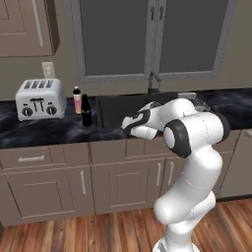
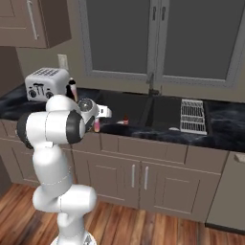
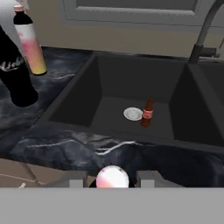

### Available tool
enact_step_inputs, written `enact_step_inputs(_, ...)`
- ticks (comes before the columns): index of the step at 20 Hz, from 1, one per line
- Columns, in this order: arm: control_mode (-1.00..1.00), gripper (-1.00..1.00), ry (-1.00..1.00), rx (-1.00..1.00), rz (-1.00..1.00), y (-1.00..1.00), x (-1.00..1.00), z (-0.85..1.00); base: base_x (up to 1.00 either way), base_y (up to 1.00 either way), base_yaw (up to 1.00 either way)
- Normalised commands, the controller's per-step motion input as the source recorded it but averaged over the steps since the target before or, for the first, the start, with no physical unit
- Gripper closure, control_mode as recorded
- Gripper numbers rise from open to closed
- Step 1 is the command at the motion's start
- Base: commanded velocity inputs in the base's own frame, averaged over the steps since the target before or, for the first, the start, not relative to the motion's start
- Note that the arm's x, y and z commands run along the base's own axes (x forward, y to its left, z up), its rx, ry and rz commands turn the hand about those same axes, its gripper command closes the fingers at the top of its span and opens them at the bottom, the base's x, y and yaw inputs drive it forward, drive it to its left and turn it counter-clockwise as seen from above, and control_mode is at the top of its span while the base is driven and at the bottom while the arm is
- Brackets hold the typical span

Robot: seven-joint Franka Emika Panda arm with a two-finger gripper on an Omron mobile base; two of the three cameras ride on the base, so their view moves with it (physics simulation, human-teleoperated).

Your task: Place the large bottle from the dining counter next to the other large bottle outside the sink, and place the small bottle from the dining counter next to the other small bottle inside the sink.

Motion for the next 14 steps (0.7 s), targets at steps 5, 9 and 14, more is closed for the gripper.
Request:
enact_step_inputs(5, 1.00, 1.00, 0.00, 0.00, 0.00, 0.00, 0.00, 0.00, 0.51, 0.00, -0.01)
enact_step_inputs(9, 1.00, 1.00, 0.00, 0.00, 0.00, 0.00, 0.00, 0.00, 0.52, 0.00, -0.01)
enact_step_inputs(14, 1.00, 1.00, 0.00, 0.00, 0.00, 0.00, 0.00, 0.00, 0.35, 0.02, -0.02)
